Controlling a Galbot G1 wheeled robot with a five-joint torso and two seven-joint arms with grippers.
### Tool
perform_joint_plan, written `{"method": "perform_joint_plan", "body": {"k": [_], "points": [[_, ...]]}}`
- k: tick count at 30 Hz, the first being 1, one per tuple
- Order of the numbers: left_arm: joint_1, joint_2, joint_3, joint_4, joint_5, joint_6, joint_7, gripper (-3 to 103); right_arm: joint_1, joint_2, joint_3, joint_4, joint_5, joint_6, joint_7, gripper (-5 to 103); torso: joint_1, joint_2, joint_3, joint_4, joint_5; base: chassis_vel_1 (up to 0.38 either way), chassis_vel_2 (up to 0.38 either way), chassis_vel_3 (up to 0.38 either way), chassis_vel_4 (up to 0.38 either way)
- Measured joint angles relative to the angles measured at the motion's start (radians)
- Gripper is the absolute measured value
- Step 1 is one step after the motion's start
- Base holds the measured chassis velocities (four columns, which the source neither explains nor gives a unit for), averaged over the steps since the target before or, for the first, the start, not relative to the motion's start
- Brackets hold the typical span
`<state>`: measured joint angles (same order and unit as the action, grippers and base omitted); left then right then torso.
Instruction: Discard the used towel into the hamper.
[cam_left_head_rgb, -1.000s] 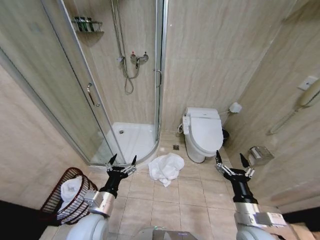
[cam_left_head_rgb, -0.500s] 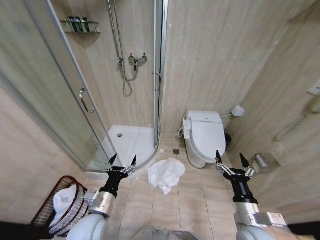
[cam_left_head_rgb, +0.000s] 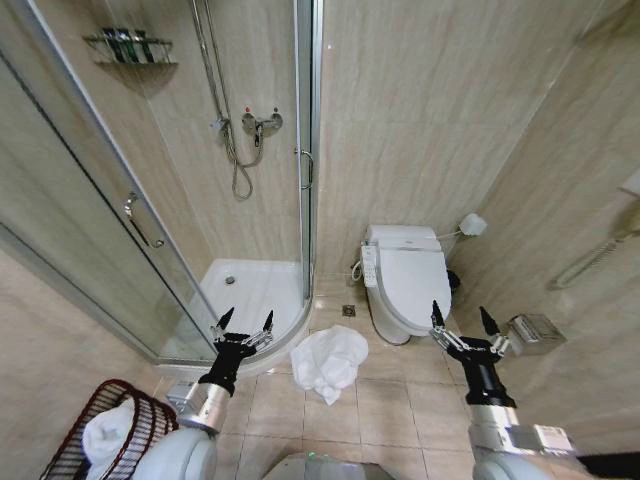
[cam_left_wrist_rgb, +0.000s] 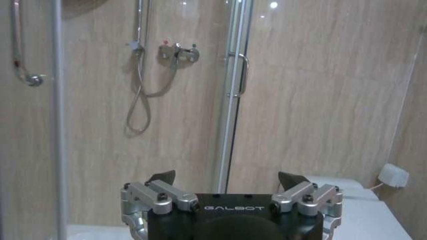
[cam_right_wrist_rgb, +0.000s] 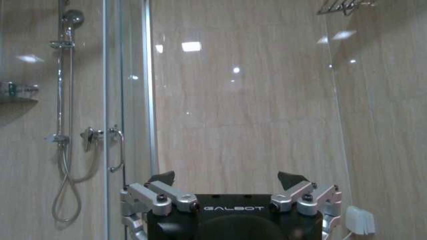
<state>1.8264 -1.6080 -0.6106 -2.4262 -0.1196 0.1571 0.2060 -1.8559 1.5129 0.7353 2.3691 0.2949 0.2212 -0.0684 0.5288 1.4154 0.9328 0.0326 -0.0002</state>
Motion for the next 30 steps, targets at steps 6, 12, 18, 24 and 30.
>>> {"method": "perform_joint_plan", "body": {"k": [6,12,18,24,30], "points": [[0.0,0.0,0.0,0.0,0.0,0.0,0.0,100,0.0,0.0,0.0,0.0,0.0,0.0,0.0,100,-0.014,-0.035,-0.017,-0.0001,0.0003,0.0,0.0,0.0,0.0],[0.0,0.0,0.0,0.0,0.0,0.0,0.0,100,0.0,0.0,0.0,0.0,0.0,0.0,0.0,100,-0.028,-0.066,-0.035,-0.0001,0.0002,0.0,0.0,0.0,0.0],[0.0,0.0,0.0,0.0,0.0,0.0,0.0,100,0.0,0.0,0.0,0.0,0.0,0.0,0.0,100,-0.044,-0.101,-0.054,-0.0001,0.0001,0.0,0.0,0.0,0.0],[0.0,0.0,0.0,0.0,0.0,0.0,0.0,100,0.0,0.0,0.0,0.0,0.0,0.0,0.0,100,-0.063,-0.143,-0.076,-0.0001,0.0002,0.0,0.0,0.0,0.0],[0.0,0.0,0.0,0.0,0.0,0.0,0.0,100,0.0,0.0,0.0,0.0,0.0,0.0,0.0,100,-0.079,-0.177,-0.095,-0.0001,0.0001,0.0,0.0,0.0,0.0]]}}
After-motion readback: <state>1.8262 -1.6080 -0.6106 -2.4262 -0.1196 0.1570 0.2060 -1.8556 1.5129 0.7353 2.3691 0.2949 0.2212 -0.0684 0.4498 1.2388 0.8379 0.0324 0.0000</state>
